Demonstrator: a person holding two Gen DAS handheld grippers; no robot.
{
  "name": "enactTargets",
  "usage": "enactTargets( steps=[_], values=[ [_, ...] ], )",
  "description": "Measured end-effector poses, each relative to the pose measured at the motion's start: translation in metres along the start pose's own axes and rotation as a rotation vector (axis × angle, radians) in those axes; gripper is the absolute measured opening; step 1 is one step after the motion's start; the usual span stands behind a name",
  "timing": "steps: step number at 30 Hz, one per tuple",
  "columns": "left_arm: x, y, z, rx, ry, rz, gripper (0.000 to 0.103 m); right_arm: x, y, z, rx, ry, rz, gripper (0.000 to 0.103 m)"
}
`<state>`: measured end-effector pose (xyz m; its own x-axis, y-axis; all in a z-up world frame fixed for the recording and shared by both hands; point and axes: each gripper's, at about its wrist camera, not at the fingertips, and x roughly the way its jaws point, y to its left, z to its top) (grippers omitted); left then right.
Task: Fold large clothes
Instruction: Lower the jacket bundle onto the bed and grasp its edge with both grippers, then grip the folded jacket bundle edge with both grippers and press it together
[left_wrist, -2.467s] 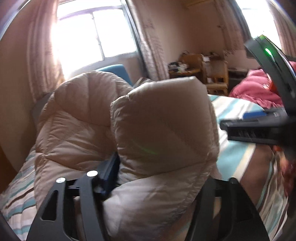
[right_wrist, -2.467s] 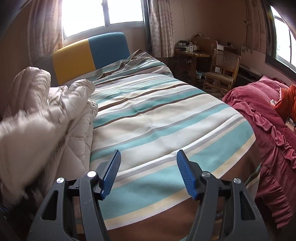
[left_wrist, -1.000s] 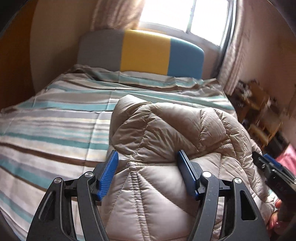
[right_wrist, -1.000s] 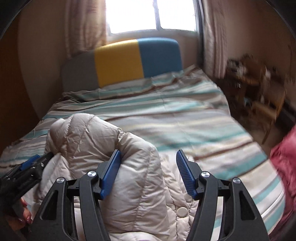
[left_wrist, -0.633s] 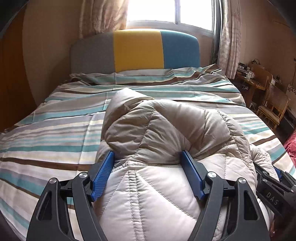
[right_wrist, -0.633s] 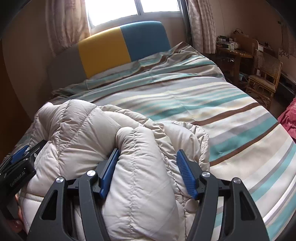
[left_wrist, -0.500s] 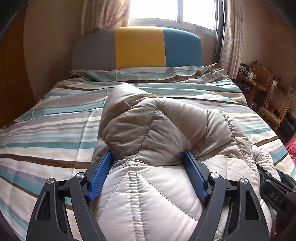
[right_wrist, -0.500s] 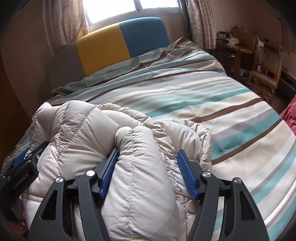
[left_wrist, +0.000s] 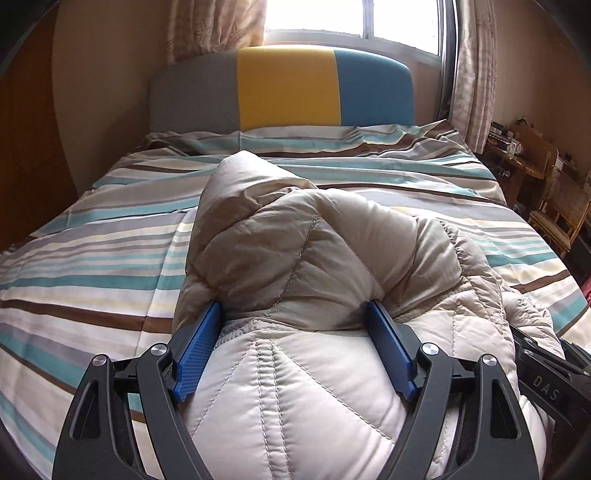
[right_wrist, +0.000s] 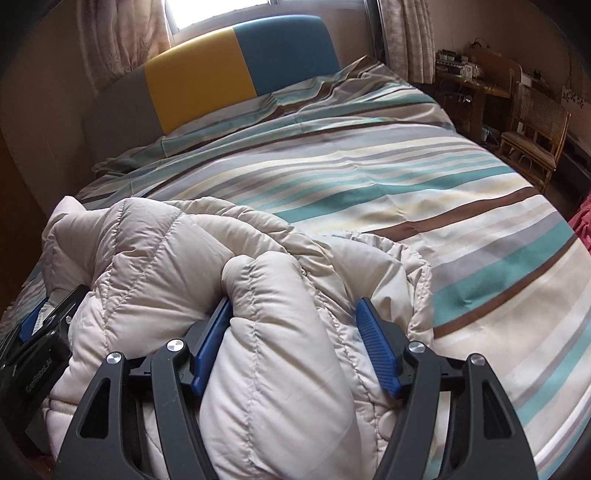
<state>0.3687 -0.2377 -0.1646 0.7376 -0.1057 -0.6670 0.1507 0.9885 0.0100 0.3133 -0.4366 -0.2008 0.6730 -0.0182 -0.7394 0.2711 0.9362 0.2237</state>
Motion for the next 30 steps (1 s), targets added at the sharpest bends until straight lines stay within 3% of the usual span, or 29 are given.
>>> enactTargets(
  steps=[4,7,10,12,16,20,26,30],
  values=[
    [-0.016,-0.004,0.012,0.012,0.066,0.005,0.082,-0.002,-0.007,0.000,0.020,-0.011,0.020,0.067],
    [-0.031,-0.010,0.027,-0.031,0.063,-0.033,0.086,-0.009,-0.010,-0.001,0.031,-0.034,0.038,0.067],
    [-0.027,-0.027,0.039,0.059,0.023,0.006,0.089,-0.025,-0.012,0.003,0.035,-0.056,0.065,0.067],
    [-0.010,-0.038,0.041,0.135,0.061,0.039,0.090,-0.041,-0.011,0.012,0.040,-0.059,0.073,0.066],
    [0.002,-0.043,0.049,0.135,0.094,0.058,0.090,-0.063,-0.002,0.039,0.026,-0.078,0.077,0.063],
    [0.018,-0.051,0.055,0.182,0.133,0.082,0.093,-0.032,0.013,0.057,-0.060,-0.023,0.002,0.052],
    [0.040,-0.045,0.048,0.123,0.134,0.038,0.099,0.017,-0.009,0.039,0.046,0.031,0.026,0.051],
    [0.051,-0.049,0.041,0.127,0.099,0.043,0.100,0.028,-0.004,0.034,0.039,0.008,-0.030,0.051]
  ],
)
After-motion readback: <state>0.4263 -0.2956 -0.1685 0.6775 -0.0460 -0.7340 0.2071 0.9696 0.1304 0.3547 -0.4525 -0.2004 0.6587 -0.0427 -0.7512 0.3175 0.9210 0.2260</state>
